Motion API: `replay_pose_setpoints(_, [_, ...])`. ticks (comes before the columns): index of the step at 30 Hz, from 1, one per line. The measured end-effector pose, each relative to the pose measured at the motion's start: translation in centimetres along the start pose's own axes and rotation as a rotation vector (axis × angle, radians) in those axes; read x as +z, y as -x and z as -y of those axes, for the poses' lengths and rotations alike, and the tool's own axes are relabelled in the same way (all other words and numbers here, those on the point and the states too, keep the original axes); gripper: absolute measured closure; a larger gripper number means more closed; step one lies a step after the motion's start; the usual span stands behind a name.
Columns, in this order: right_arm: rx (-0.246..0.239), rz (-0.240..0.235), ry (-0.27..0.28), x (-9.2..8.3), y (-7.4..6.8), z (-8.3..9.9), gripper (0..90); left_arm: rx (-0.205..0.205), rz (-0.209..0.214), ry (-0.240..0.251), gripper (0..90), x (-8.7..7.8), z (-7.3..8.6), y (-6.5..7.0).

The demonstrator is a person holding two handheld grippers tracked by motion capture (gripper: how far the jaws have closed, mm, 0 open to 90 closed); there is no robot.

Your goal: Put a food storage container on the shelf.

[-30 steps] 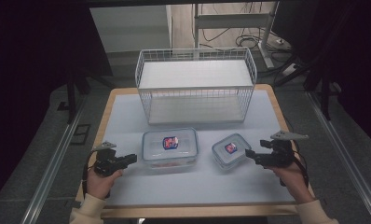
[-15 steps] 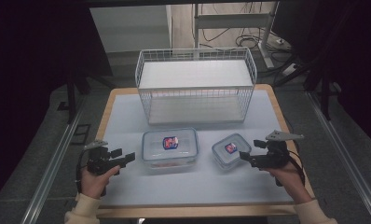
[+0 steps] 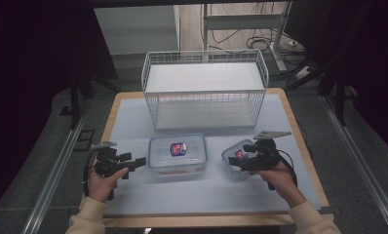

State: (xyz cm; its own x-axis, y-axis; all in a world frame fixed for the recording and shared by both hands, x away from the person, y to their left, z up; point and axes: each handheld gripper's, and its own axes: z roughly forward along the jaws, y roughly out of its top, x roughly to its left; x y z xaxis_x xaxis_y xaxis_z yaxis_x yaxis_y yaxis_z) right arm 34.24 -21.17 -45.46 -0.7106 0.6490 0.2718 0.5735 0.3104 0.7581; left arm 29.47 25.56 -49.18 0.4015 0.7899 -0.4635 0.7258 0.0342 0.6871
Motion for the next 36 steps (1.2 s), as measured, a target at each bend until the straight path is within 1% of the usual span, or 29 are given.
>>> replay_pose_setpoints(1, [-0.004,0.0,-0.011,0.5,-0.4,-0.4,9.7,-0.004,0.009,-0.001,17.1,0.2,-0.2,-0.1])
replay_pose_setpoints(3, [-0.004,-0.018,-0.03,1.6,-0.9,-1.3,10.0,-0.022,0.032,-0.009,16.7,0.7,-0.5,-0.3])
replay_pose_setpoints(4, [-0.004,-0.018,-0.03,1.6,-0.9,-1.3,10.0,-0.022,0.032,-0.009,16.4,0.7,-0.5,-0.3])
replay_pose_setpoints(5, [-0.001,-0.03,-0.047,2.7,-1.3,-2.2,10.0,-0.025,0.03,-0.02,16.3,1.2,-0.7,-0.4])
replay_pose_setpoints(7, [0.018,-0.04,-0.072,4.0,-1.5,-2.9,9.9,-0.022,0.033,-0.027,16.3,1.5,-0.8,-0.5])
replay_pose_setpoints(9, [0.048,-0.051,-0.101,5.4,-1.5,-3.5,9.9,-0.021,0.043,-0.036,16.3,2.1,-1.1,-0.5])
replay_pose_setpoints(10, [0.058,-0.054,-0.116,6.1,-1.5,-3.7,9.9,-0.021,0.043,-0.036,16.4,2.1,-1.1,-0.5])
replay_pose_setpoints(11, [0.058,-0.054,-0.116,6.1,-1.5,-3.7,9.9,-0.023,0.045,-0.038,16.4,2.3,-1.2,-0.6])
replay_pose_setpoints(12, [0.079,-0.049,-0.144,7.4,-1.4,-4.0,10.0,-0.029,0.054,-0.04,16.3,2.6,-1.3,-0.7])
replay_pose_setpoints(13, [0.09,-0.049,-0.154,8.0,-1.3,-4.1,10.1,-0.032,0.055,-0.044,16.3,2.8,-1.4,-0.7])
replay_pose_setpoints(14, [0.098,-0.049,-0.163,8.5,-1.3,-4.2,10.1,-0.034,0.06,-0.045,16.3,2.9,-1.4,-0.7])
replay_pose_setpoints(15, [0.098,-0.049,-0.163,8.5,-1.3,-4.2,10.1,-0.034,0.06,-0.045,16.3,2.9,-1.4,-0.7])
replay_pose_setpoints(16, [0.107,-0.045,-0.183,9.5,-1.4,-4.4,10.1,-0.036,0.066,-0.051,16.4,3.1,-1.3,-0.8])
replay_pose_setpoints(17, [0.107,-0.045,-0.183,9.5,-1.4,-4.4,10.1,-0.036,0.066,-0.051,16.4,3.1,-1.3,-0.8])
replay_pose_setpoints(18, [0.118,-0.048,-0.199,10.3,-1.4,-4.6,10.5,-0.041,0.07,-0.053,16.4,3.2,-1.3,-0.9])
replay_pose_setpoints(19, [0.127,-0.049,-0.209,10.7,-1.5,-4.7,10.8,-0.041,0.07,-0.053,16.5,3.2,-1.3,-0.9])
replay_pose_setpoints(20, [0.134,-0.05,-0.218,11.1,-1.6,-4.8,11.0,-0.051,0.076,-0.052,16.5,3.2,-1.2,-1.0])
replay_pose_setpoints(22, [0.143,-0.054,-0.236,11.5,-1.7,-4.9,11.9,-0.057,0.081,-0.053,16.6,3.2,-1.2,-1.1])
replay_pose_setpoints(23, [0.143,-0.054,-0.236,11.5,-1.7,-4.9,11.9,-0.057,0.081,-0.053,16.7,3.2,-1.2,-1.1])
replay_pose_setpoints(24, [0.159,-0.067,-0.251,11.9,-1.5,-4.9,12.0,-0.066,0.089,-0.053,16.8,3.3,-1.1,-1.2])
replay_pose_setpoints(28, [0.197,-0.086,-0.263,12.4,-1.2,-4.8,12.3,-0.069,0.1,-0.06,17.4,3.6,-1.0,-1.2])
replay_pose_setpoints(30, [0.203,-0.096,-0.27,12.5,-1.2,-4.8,11.7,-0.072,0.114,-0.067,17.7,3.9,-1.0,-1.1])
replay_pose_setpoints(33, [0.203,-0.105,-0.279,12.6,-1.3,-4.7,11.4,-0.072,0.118,-0.071,18.4,4.1,-1.0,-1.1])
replay_pose_setpoints(36, [0.217,-0.135,-0.298,12.9,-1.5,-4.7,12.4,-0.074,0.132,-0.086,20.7,4.5,-0.9,-1.1])
